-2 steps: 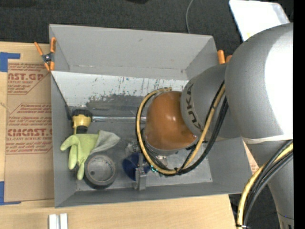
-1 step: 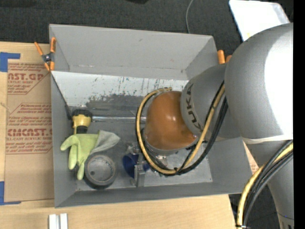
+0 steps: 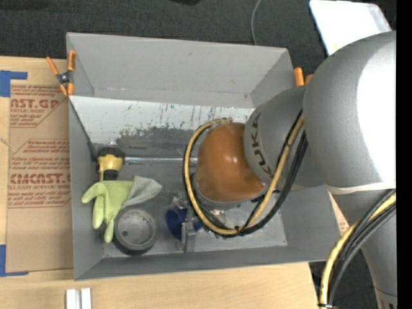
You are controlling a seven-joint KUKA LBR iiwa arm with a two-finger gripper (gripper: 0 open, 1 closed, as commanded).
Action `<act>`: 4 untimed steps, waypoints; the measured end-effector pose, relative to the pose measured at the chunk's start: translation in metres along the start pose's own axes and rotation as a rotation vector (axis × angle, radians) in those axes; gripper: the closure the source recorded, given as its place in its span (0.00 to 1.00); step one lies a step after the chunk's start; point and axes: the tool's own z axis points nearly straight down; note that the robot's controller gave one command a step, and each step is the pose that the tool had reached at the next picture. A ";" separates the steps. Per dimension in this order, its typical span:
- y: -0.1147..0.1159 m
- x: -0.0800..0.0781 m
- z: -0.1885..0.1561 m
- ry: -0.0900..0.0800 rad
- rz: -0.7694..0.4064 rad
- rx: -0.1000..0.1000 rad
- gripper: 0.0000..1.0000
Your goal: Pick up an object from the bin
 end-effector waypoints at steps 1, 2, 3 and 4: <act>0.000 0.000 0.000 0.000 0.000 0.000 1.00; 0.000 0.000 0.000 0.000 0.000 0.000 1.00; 0.000 0.000 0.000 0.000 0.000 0.000 1.00; 0.000 0.000 0.000 0.000 0.000 0.000 1.00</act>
Offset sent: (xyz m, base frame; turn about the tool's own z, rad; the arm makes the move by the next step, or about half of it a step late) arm 0.0000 0.0000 0.0000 0.0000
